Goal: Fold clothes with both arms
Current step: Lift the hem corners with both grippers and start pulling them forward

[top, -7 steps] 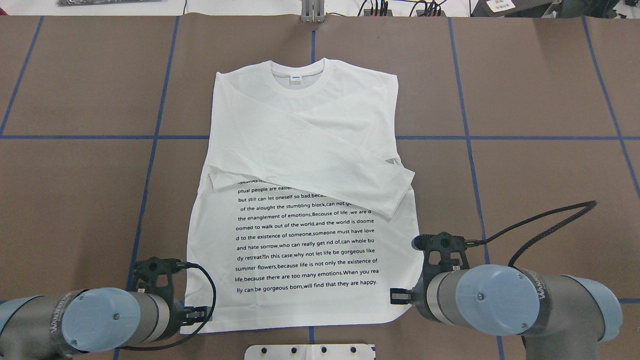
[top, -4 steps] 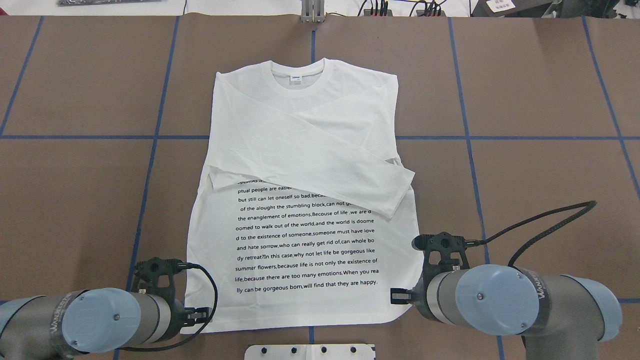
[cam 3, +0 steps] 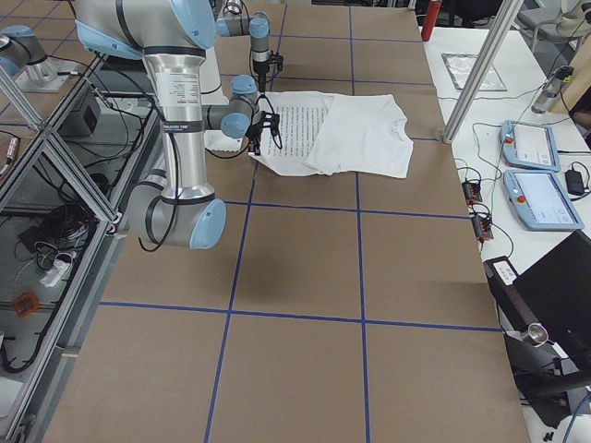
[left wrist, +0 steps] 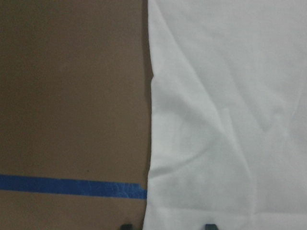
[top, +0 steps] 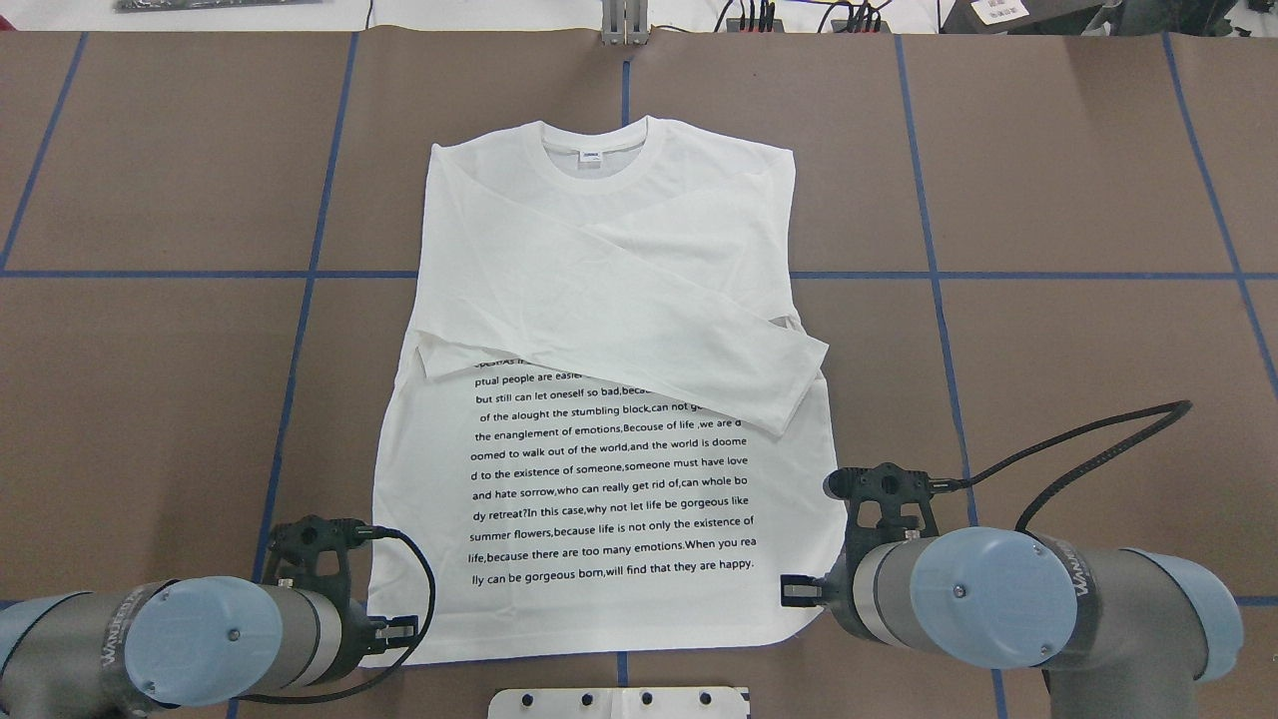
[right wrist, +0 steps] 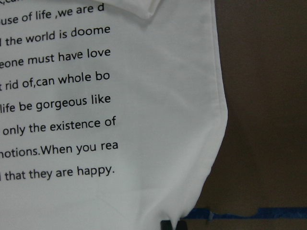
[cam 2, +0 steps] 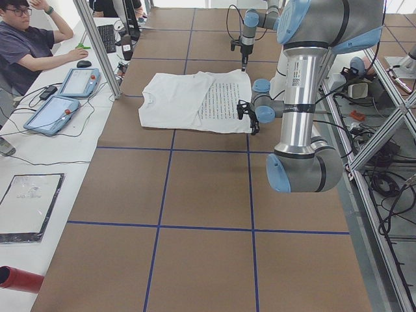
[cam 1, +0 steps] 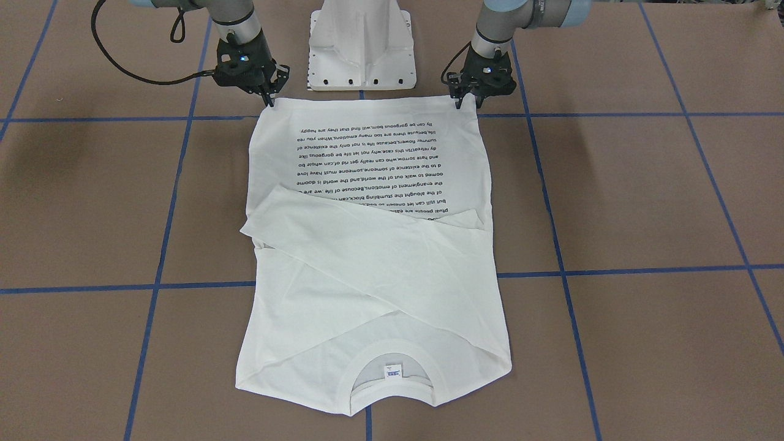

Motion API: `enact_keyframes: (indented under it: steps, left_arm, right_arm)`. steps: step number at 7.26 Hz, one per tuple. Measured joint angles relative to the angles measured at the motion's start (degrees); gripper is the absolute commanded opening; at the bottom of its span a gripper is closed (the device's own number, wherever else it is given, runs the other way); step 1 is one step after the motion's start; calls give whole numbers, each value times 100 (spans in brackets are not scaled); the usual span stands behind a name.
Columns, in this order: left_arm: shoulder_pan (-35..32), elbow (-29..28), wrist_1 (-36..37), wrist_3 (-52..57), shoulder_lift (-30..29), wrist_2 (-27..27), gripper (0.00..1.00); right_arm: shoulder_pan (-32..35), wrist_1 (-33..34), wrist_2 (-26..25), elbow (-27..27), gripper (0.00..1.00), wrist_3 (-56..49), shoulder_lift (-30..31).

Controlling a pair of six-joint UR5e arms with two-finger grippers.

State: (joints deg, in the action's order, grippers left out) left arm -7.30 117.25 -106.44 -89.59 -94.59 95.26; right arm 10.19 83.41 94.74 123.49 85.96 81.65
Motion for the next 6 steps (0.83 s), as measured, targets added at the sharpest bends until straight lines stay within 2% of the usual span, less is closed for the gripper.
enact_keyframes:
  steps: [2, 3, 4, 6]
  left_arm:
    - [11, 20, -2, -1, -29, 8, 31]
    - [9, 36, 0, -2, -28, 9, 24]
    - [9, 48, 0, 0, -27, 12, 0]
    - [8, 95, 4, 5, -28, 20, 0]
  right_arm:
    - [6, 0, 1, 0, 0, 0, 9]
    - [7, 0, 1, 0, 0, 0, 11]
    - [8, 0, 1, 0, 0, 0, 9]
    - [16, 0, 3, 5, 0, 0, -3]
